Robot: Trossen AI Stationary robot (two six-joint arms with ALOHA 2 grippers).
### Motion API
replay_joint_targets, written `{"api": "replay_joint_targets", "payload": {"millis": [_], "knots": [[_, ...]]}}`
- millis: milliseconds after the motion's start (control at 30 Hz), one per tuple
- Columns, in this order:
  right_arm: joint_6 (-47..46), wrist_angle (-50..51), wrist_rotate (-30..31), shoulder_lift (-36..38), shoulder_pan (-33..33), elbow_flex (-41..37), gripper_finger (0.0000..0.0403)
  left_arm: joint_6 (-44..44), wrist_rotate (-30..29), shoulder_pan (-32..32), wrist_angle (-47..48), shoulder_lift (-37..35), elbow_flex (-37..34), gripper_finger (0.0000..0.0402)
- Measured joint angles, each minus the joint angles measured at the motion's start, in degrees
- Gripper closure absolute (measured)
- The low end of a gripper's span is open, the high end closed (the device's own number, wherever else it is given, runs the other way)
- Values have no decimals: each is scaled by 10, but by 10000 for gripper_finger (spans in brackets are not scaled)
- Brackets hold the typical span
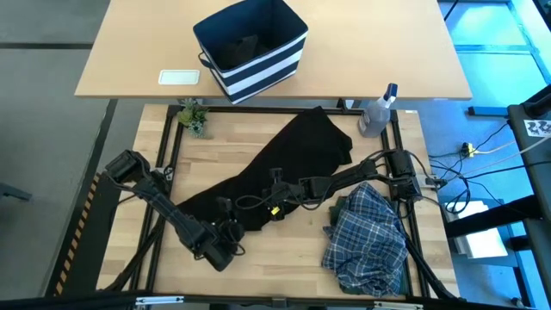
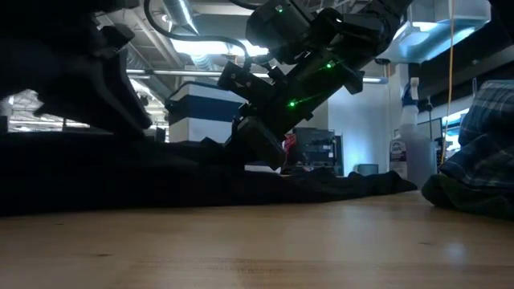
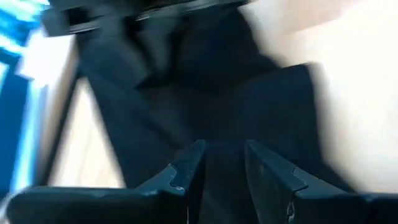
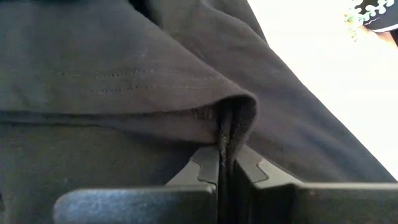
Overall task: Fold Laundry from Bin
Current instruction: Fold the black shirt
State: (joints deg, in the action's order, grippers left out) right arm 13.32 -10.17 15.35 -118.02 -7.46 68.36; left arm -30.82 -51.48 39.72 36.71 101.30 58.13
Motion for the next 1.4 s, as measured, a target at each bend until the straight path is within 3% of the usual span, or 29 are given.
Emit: {"api": "replay_joint_targets", "payload": {"millis": [100, 467, 633, 767, 933, 1133, 1300, 1400], "knots": [[0, 0, 0, 0, 0, 0, 391, -48, -18, -6, 66, -1, 0, 298], [0, 0, 0, 0, 0, 0, 391, -352, 22, -8, 354, -1, 0, 303], [0, 0, 0, 0, 0, 0, 391, -414, 34, 13, 400, -1, 14, 303], [0, 0, 0, 0, 0, 0, 391, -391, -9, 42, 396, -1, 55, 303], [0, 0, 0, 0, 0, 0, 391, -296, -34, 78, 353, -2, 110, 303], [0, 0, 0, 0, 0, 0, 391, -65, 35, 94, 129, 7, 109, 303], [-1, 0, 0, 0, 0, 0, 391, -31, 48, 88, 104, 37, 106, 303], [-2, 0, 0, 0, 0, 0, 391, -12, 104, 73, 91, 54, 106, 303]]}}
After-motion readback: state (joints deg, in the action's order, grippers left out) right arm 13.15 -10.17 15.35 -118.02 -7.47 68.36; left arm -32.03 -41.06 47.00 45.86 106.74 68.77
